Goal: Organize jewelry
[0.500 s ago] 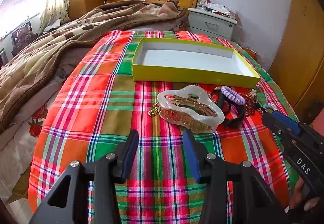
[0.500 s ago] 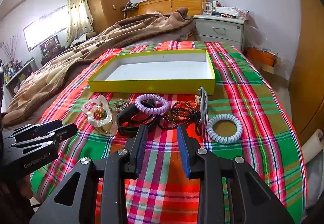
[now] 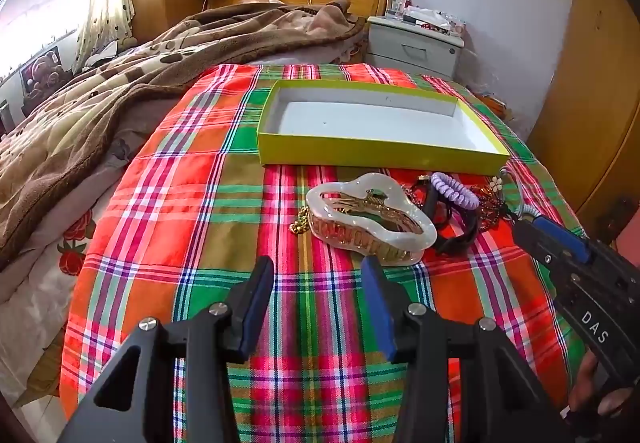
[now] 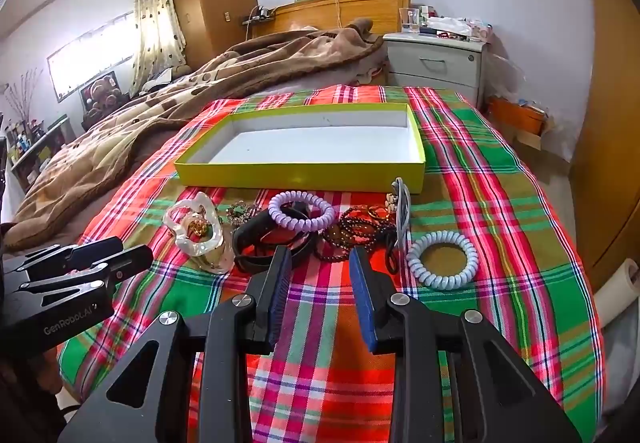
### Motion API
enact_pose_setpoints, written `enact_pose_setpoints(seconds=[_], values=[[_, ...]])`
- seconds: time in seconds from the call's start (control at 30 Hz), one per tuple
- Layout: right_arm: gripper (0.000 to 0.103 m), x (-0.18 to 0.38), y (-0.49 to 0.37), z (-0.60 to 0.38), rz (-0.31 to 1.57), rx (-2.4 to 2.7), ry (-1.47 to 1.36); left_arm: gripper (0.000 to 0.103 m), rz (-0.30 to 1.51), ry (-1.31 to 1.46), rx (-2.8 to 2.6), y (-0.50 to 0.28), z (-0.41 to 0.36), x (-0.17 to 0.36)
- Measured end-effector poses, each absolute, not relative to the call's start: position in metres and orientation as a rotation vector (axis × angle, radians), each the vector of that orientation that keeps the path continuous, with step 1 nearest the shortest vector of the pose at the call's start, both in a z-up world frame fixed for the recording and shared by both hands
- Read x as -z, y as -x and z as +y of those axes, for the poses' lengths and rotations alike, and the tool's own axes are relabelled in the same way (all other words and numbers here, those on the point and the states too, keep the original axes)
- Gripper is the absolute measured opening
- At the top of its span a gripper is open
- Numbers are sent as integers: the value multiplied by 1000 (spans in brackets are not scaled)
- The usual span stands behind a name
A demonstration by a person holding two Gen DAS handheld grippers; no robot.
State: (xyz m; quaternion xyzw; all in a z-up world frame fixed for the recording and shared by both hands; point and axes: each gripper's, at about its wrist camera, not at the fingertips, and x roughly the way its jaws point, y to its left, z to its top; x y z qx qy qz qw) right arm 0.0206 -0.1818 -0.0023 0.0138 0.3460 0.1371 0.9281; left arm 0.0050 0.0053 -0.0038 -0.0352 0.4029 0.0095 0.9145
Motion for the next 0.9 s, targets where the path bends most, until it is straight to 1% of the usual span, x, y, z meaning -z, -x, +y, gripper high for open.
enact_pose_setpoints(seconds=[0.13, 0.9], values=[[31, 2, -21, -180, 708, -280, -26, 47, 837, 71, -17, -1, -1, -4], [31, 1, -21, -180, 701, -270, -22, 47, 836, 57, -39, -3, -2, -5]])
